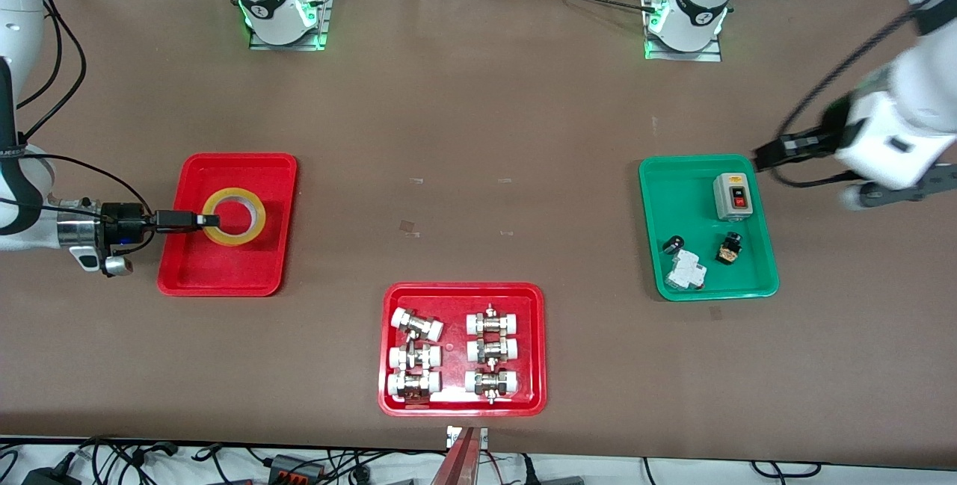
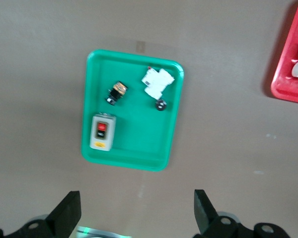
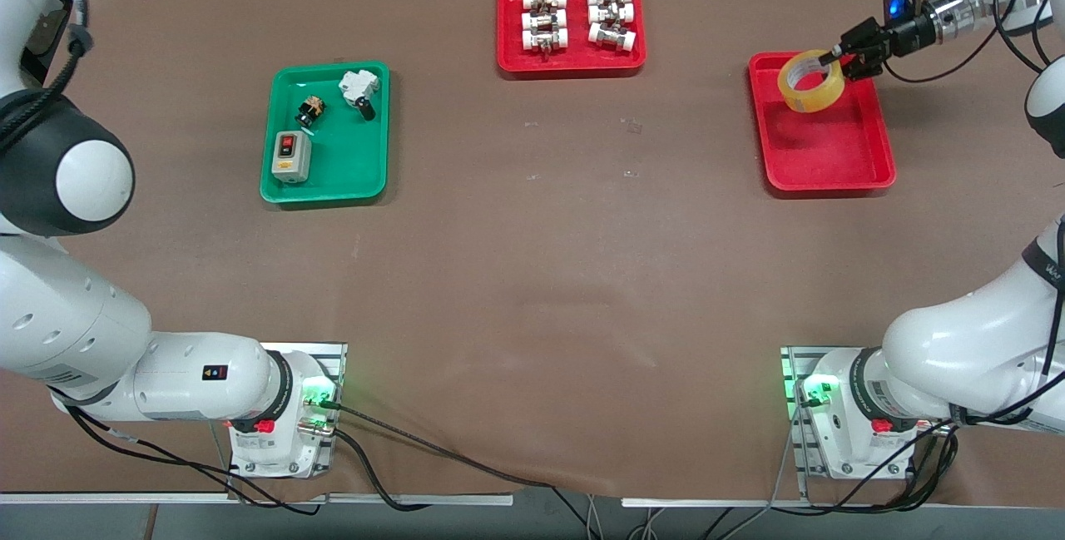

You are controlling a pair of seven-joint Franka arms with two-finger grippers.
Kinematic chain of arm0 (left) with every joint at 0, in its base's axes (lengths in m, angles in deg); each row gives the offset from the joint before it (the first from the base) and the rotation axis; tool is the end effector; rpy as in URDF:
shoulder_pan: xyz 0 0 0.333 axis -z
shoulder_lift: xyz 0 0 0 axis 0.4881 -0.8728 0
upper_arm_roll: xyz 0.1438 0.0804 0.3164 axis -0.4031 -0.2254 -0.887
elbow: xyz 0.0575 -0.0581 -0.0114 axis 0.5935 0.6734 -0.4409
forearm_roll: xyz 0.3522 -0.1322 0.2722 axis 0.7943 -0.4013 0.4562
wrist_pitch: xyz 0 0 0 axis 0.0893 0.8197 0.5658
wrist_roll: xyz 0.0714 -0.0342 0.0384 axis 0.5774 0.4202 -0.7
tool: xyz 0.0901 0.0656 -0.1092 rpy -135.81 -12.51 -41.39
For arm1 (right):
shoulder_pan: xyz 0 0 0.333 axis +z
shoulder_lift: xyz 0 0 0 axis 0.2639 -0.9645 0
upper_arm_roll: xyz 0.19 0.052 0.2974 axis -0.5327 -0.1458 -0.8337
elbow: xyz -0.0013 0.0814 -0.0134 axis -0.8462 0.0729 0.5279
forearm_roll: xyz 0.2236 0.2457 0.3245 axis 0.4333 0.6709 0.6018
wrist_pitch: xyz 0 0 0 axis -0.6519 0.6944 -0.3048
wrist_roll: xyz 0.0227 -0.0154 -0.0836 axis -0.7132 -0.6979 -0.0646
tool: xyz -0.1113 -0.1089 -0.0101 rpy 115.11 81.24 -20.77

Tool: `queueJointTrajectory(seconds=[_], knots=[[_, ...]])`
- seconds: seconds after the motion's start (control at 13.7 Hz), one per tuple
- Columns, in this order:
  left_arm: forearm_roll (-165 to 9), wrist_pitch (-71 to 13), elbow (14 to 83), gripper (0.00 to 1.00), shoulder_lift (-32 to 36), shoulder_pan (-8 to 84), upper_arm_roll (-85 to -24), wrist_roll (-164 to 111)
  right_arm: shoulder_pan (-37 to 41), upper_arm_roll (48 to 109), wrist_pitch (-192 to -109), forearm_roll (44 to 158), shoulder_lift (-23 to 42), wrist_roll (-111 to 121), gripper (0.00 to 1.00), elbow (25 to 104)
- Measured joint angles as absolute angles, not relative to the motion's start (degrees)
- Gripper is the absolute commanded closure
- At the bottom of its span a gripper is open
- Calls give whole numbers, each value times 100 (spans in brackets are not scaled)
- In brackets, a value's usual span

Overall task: Left arm passes tape to right arm into tray
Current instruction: 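Open the left gripper and withdraw it while the right gripper holds tape, then lower the tape into the empty red tray and open the right gripper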

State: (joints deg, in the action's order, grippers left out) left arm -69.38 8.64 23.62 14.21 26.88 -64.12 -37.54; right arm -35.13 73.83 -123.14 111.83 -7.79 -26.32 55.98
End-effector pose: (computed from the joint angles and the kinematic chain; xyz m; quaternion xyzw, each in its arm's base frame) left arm 0.6777 -0.0624 0.5981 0.9926 0.0996 -0.0698 0.0047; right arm 0.6848 -0.1316 0.1725 -0.8618 0.0204 0.1162 0.4933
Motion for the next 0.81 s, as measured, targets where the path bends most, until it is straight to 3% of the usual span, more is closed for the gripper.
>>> queueJointTrajectory(seconds=[0.29, 0.66, 0.81], knots=[[-6908, 906, 2592, 0, 1561, 2478, -6394, -3444, -3612, 7374, -12346, 11184, -1190, -2802, 79, 5596], [-6907, 231, 4118, 0, 2673, 2448, -6257, -3423, -3617, 7365, -12572, 11048, -1261, -3093, 76, 5587], [-6906, 130, 4319, 0, 2907, 2444, -6238, -3410, -3638, 7366, -12598, 11008, -1263, -3100, 75, 5587]])
